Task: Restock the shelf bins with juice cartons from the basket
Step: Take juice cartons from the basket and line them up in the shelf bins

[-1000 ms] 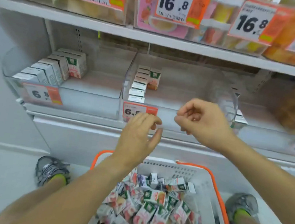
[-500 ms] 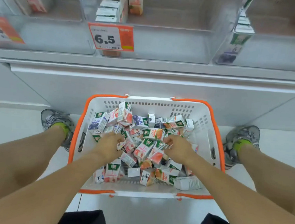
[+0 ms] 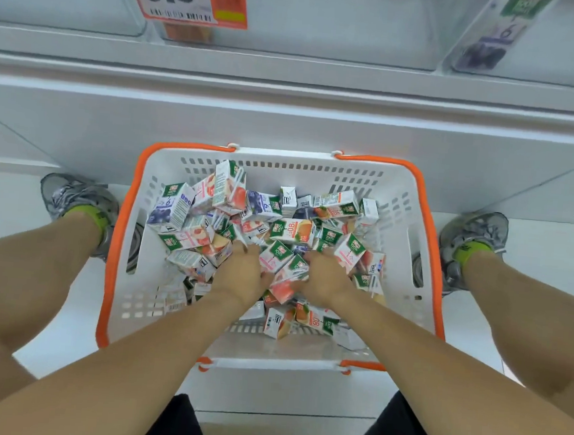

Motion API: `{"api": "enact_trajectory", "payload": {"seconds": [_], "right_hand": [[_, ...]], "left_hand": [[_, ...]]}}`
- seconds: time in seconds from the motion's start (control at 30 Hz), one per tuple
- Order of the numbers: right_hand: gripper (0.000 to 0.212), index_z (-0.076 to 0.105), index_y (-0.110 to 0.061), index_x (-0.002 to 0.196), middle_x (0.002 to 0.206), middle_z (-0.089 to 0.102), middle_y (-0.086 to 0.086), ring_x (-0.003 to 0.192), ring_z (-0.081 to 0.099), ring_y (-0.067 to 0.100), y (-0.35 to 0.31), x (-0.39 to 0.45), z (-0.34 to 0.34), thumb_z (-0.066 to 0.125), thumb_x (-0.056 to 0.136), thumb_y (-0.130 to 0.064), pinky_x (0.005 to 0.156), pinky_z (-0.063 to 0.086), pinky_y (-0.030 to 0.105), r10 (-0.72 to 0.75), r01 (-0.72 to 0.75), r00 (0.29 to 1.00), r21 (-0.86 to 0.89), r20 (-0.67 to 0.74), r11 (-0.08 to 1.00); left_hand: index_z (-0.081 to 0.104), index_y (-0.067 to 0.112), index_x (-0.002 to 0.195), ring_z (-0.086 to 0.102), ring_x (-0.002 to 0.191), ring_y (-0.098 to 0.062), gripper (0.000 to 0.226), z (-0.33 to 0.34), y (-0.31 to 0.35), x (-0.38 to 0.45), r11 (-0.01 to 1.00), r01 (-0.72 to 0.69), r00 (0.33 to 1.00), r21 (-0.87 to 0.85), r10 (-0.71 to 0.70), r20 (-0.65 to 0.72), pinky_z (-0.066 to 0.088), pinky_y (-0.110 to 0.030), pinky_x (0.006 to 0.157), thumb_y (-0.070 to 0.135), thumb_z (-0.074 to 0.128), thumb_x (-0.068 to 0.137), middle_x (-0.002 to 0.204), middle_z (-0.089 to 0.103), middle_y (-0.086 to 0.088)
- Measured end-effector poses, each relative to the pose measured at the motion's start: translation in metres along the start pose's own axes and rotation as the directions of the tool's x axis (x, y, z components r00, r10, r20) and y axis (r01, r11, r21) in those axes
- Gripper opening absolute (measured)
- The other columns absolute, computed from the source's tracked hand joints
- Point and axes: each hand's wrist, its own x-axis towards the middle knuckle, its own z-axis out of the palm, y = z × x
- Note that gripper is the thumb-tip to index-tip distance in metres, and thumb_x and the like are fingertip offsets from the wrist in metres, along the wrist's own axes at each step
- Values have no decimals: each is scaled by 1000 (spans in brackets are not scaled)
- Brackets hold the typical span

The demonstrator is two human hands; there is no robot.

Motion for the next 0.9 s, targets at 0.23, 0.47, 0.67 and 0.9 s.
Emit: {"api": "enact_trajectory", "payload": {"seconds": [0.23, 0.47, 0.67, 0.9], "right_hand": [[56, 44, -9, 122, 105, 55, 6, 85, 55, 20, 5, 1, -8, 80, 82, -24, 60, 45, 27, 3, -6, 999, 109, 32, 994], [75, 40, -21, 139, 131, 43, 11, 92, 55, 24, 15, -17, -43, 80, 77, -21, 78, 45, 29, -40, 40, 999, -17, -13, 999], [82, 45, -15, 129, 114, 57, 1, 98, 54, 21, 33, -32, -46, 91, 65, -37, 69, 40, 27, 10, -8, 1000, 87, -24, 996], [91, 48, -19, 133, 127, 55, 2, 111, 56, 24, 30, -40, -84, 93, 57, -42, 82, 44, 28, 30, -15, 994, 143, -101, 990]], "left_hand": [[58, 4, 121, 58, 88, -28, 33, 0, 3, 2, 995, 24, 999, -98, -20, 39, 47, -33, 97, 18, 65, 92, 126, 35, -14], [51, 8, 131, 57, 106, -27, 69, 6, 8, -6, 999, 45, 998, -20, -45, 37, 51, -37, 93, 39, 80, 77, 128, 37, -10], [58, 8, 104, 56, 97, -25, 39, 2, 22, -6, 948, 193, 981, -253, -181, 69, 49, -30, 73, 21, 77, 74, 111, 52, -10], [62, 9, 80, 54, 70, -12, 19, -21, 21, -11, 715, 402, 913, -571, -269, 306, 47, -25, 62, 16, 78, 74, 78, 55, 0]]}}
